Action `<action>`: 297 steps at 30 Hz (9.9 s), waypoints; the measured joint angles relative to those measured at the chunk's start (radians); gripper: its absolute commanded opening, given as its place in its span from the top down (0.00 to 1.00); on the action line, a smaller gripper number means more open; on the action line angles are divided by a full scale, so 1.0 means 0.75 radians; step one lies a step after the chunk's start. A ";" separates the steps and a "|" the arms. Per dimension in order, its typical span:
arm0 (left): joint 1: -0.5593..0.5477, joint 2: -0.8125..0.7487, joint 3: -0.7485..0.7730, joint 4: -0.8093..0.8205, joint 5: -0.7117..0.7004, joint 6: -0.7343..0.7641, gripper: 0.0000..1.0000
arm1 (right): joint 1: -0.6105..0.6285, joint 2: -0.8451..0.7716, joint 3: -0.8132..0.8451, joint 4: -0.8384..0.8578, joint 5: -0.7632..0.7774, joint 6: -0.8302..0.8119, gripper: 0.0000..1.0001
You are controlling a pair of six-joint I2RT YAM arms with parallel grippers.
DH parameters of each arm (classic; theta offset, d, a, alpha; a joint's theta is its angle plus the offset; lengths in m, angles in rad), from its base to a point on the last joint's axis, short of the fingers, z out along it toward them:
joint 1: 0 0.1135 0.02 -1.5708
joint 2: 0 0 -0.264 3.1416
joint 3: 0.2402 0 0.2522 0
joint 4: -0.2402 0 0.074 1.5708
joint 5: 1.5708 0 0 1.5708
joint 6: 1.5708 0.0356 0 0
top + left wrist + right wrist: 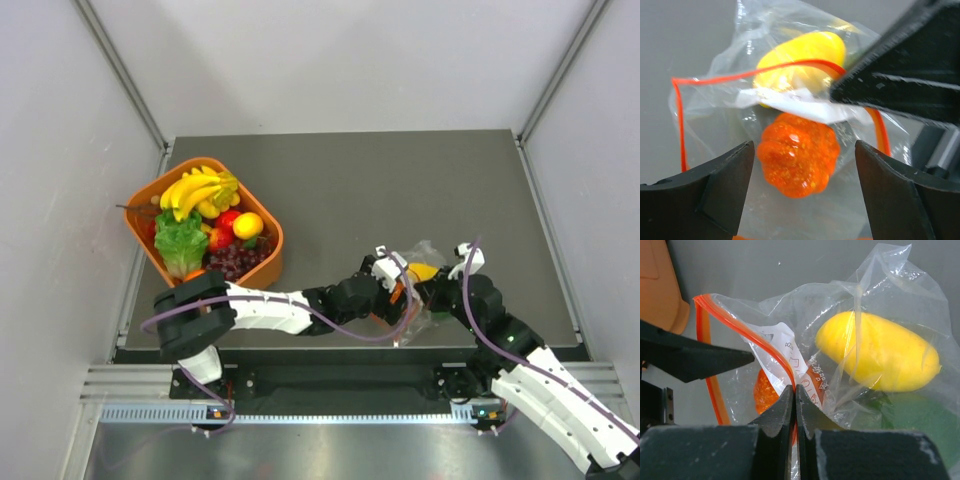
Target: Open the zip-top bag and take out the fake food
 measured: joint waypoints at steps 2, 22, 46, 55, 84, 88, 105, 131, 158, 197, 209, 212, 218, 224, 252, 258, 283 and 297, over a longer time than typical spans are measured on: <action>0.000 0.026 0.020 0.001 -0.038 -0.006 0.13 | 0.000 -0.003 0.000 -0.007 -0.002 -0.004 1.00; 0.001 0.240 0.146 -0.116 -0.113 -0.132 0.85 | 0.000 -0.014 0.001 -0.036 -0.002 -0.009 1.00; 0.148 -0.799 -0.107 -0.479 -0.123 -0.183 0.96 | 0.000 -0.014 0.002 -0.049 0.001 -0.010 1.00; 0.737 -1.142 -0.090 -0.787 -0.261 -0.184 0.96 | 0.000 -0.013 0.003 -0.049 -0.008 -0.010 1.00; 0.865 -1.161 -0.067 -1.095 -0.428 -0.062 0.01 | 0.000 0.024 0.014 -0.049 -0.019 -0.022 1.00; 0.837 -1.152 0.047 -1.081 -0.420 -0.004 0.01 | 0.000 0.039 0.023 -0.048 -0.020 -0.026 1.00; 0.077 -0.624 -0.052 -0.495 -0.233 0.031 0.01 | 0.000 -0.039 0.101 -0.126 -0.012 -0.033 1.00; 0.000 0.056 -0.045 0.189 0.102 -0.123 0.47 | 0.000 -0.097 0.182 -0.223 -0.024 -0.032 1.00; 0.002 0.205 -0.047 0.349 0.072 -0.085 0.37 | -0.082 0.262 0.216 -0.157 0.365 -0.047 0.74; 0.082 0.349 0.142 0.200 0.030 -0.001 0.12 | -0.342 0.877 0.133 0.287 0.000 -0.199 0.80; 0.082 0.426 0.183 0.115 -0.027 0.040 0.73 | -0.342 0.868 0.133 0.292 -0.026 -0.208 0.80; 0.082 0.392 0.149 0.111 -0.002 0.044 0.82 | -0.343 0.866 0.133 0.298 -0.027 -0.208 0.81; 0.082 0.141 -0.004 0.050 0.079 0.034 0.83 | -0.362 0.838 0.132 0.308 -0.038 -0.208 0.82; 0.082 -0.112 -0.060 -0.046 0.195 -0.027 0.85 | -0.395 0.820 0.130 0.312 -0.070 -0.208 0.82; 0.083 -1.238 0.034 -1.252 -0.446 -0.234 0.85 | -0.573 0.746 0.061 0.389 -0.309 -0.220 0.85; 0.193 -1.200 0.197 -1.272 -0.631 -0.117 0.84 | -0.601 0.746 0.043 0.407 -0.352 -0.223 0.85; 1.181 -1.037 0.101 -1.333 -0.090 0.043 0.69 | -0.668 0.742 0.025 0.436 -0.454 -0.230 0.85; 1.183 -1.086 0.094 -1.359 -0.120 0.039 0.01 | -0.673 0.742 0.025 0.436 -0.476 -0.231 0.85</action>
